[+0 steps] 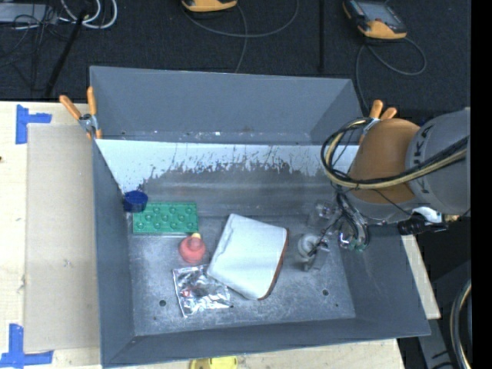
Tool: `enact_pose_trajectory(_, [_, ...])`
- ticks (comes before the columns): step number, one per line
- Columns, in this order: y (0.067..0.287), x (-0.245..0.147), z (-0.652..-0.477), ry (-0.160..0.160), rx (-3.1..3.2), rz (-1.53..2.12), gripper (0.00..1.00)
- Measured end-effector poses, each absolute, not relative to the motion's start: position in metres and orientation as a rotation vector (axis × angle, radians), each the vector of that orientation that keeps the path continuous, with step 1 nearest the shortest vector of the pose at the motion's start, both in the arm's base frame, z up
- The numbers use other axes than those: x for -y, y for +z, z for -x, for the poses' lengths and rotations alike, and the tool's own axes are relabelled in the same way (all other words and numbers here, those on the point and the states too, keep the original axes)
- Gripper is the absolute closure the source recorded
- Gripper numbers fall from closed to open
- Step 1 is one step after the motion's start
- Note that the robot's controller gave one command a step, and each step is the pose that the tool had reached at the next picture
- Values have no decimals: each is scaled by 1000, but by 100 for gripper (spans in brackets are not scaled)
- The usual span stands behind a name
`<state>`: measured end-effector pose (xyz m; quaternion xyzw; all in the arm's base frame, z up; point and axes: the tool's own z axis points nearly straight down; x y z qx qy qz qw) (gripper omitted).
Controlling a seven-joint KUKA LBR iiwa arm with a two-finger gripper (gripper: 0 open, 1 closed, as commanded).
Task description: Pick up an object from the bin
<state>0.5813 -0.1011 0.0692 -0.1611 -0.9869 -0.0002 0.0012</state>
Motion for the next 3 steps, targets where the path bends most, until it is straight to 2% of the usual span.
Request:
enact_pose_trajectory(1, [70,101,-582,1,3100,501,100])
enact_pose_trajectory(2, [98,101,-583,0,3105,498,100])
enact_pose_trajectory(3, [184,102,-584,-1,3110,493,100])
